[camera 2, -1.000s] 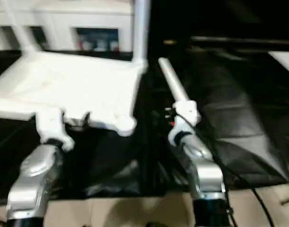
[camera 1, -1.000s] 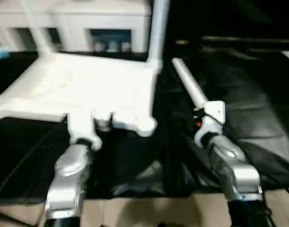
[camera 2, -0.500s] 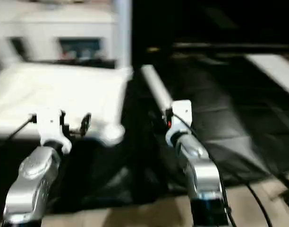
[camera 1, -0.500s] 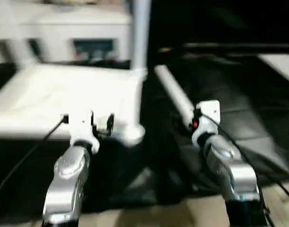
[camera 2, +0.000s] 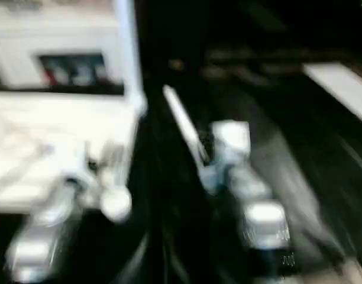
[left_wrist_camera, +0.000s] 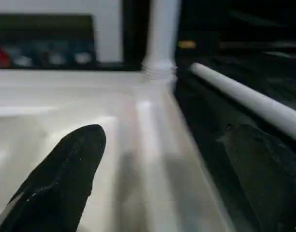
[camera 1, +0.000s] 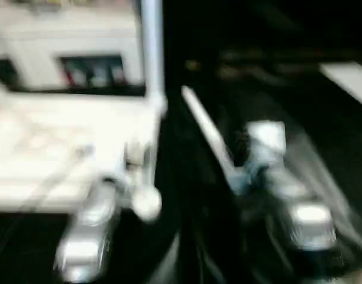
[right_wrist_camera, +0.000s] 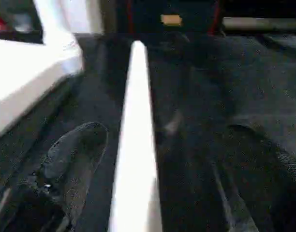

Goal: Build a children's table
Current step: Rotate table base

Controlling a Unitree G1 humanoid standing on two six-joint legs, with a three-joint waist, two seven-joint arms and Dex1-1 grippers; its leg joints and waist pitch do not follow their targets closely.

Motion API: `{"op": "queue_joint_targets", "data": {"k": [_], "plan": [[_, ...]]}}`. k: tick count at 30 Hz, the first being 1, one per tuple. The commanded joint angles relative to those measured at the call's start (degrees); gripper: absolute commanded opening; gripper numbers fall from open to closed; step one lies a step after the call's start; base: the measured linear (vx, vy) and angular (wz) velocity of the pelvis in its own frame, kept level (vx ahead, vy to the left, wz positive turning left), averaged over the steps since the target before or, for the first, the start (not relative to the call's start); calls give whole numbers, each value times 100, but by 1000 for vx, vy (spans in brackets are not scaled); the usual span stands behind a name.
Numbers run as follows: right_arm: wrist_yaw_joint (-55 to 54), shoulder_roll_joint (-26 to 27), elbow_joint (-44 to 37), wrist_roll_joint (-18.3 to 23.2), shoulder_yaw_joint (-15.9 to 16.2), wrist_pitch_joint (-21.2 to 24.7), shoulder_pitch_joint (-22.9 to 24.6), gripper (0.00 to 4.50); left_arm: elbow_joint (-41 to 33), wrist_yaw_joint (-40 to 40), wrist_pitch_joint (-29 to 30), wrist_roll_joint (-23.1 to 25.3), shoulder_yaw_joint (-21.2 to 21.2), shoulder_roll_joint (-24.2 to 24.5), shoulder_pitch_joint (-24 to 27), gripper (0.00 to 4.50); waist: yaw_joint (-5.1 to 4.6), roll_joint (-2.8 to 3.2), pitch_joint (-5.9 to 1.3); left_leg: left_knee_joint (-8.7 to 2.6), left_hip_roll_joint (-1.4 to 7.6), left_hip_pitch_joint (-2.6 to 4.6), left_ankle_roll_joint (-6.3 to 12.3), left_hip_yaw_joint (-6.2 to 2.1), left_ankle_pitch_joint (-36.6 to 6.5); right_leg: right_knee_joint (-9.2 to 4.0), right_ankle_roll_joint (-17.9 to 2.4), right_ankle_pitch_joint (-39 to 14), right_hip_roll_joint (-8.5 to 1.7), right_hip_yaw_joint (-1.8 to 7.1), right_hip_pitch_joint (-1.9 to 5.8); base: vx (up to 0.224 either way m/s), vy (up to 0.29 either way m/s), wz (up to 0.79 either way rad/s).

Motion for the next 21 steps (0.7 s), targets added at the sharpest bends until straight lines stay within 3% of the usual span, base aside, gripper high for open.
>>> {"op": "queue_joint_targets", "data": {"k": [1, 2, 3, 5, 6, 7, 8, 9, 10, 12, 15, 16, 17, 18, 19, 21], "plan": [[273, 0, 67, 162, 143, 122, -166, 430, -62, 61, 17, 114, 78, 86, 124, 450, 71, 149, -325, -329, 284, -51, 242, 26, 1859, -218, -969, 5561, -283, -51, 524, -101, -12, -6], [289, -11, 109, 186, 135, 125, -216, 441, -58, 52, 16, 104, 88, 90, 125, 450, 74, 195, -303, -347, 505, 64, 141, 30, 1317, -328, -1068, 3614, -301, -49, 450, -101, -12, -6], [300, -46, 248, 196, 127, 132, -351, 441, -59, 16, 27, 32, 135, 80, 125, 450, 69, 194, -238, -465, 637, 151, 63, 65, 411, -500, -1330, 1933, -377, -36, 400, 0, 0, 0], [307, -60, 464, 218, 87, 182, -539, 441, -77, -28, 45, -36, 176, 91, 124, 450, 108, 180, -196, -527, 657, 197, -108, 157, -277, -609, -1491, 887, -408, -8, 392, -52, -24, 13], [269, -60, 658, 214, 52, 267, -692, 441, -94, -93, 76, -121, 205, 105, 123, 450, 148, 157, -156, -560, 651, 240, -288, 251, -819, -676, -1496, 99, -394, 15, 324, -77, 8, 11], [194, -76, 946, 154, 39, 391, -900, 441, -120, -159, 132, -176, 214, 147, 121, 450, 135, 120, -82, -608, 612, 230, -459, 293, -1373, -734, -1376, -835, -391, 32, 291, -86, 16, 6], [93, -101, 1249, 50, 42, 521, -1101, 441, -145, -227, 178, -228, 198, 203, 116, 450, 141, 105, -56, -630, 591, 277, -574, 305, -1786, -809, -1141, -1679, -414, 31, 243, -86, 16, 6], [15, -119, 1499, -24, 34, 604, -1263, 441, -171, -292, 231, -260, 171, 261, 111, 450, 144, 113, -54, -630, 590, 301, -619, 305, -1904, -835, -1047, -1957, -439, 36, 213, -84, 16, 2], [-61, -127, 1749, -73, 3, 659, -1423, 441, -206, -384, 308, -295, 135, 329, 103, 450, 96, 102, -66, -635, 561, 278, -673, 280, -1934, -841, -936, -2217, -456, 32, 214, -70, 17, -4], [-318, -155, 2325, -172, -66, 904, -1808, 441, -289, -585, 481, -342, 61, 483, 80, 450, 112, 118, -88, -652, 572, 226, -689, 283, -1734, -838, -819, -2027, -474, 38, 230, -62, 17, -6], [-580, -222, 3159, -182, -141, 1087, -2367, 441, -417, -844, 698, -362, -16, 699, 50, 450, 112, 108, -130, -631, 551, 171, -640, 304, -1316, -765, -912, -1468, -468, 29, 252, 0, 0, 0], [-587, -251, 3467, -156, -162, 1091, -2575, 441, -472, -969, 785, -400, -60, 805, 61, 450, 108, 75, -141, -624, 550, 155, -608, 317, -1230, -761, -935, -1373, -468, 27, 261, 0, 0, 0], [-587, -251, 3467, -156, -162, 1091, -2575, 441, -472, -969, 785, -400, -60, 805, 61, 450, 119, 93, -157, -610, 548, 153, -592, 319, -1173, -735, -980, -1299, -477, 26, 259, 0, 0, 0], [-585, -275, 3629, -156, -163, 1096, -2696, 441, -523, -1057, 840, -430, -99, 879, 80, 450, 149, 96, -204, -580, 553, 107, -501, 352, -688, -688, -1044, -666, -469, 28, 287, 0, 0, 0], [-518, -343, 4000, -158, -153, 1232, -2964, 441, -662, -1215, 984, -469, -187, 1030, 134, 450, 161, 69, -219, -570, 554, 108, -448, 368, -527, -675, -1086, -402, -463, 24, 285, 0, 0, 0], [-337, -409, 4366, -144, -137, 1329, -3194, 441, -811, -1360, 1111, -518, -277, 1168, 189, 450, 178, 85, -254, -541, 536, 69, -286, 393, -92, -585, -1311, 447, -431, 7, 307, 0, 0, 0]]}}
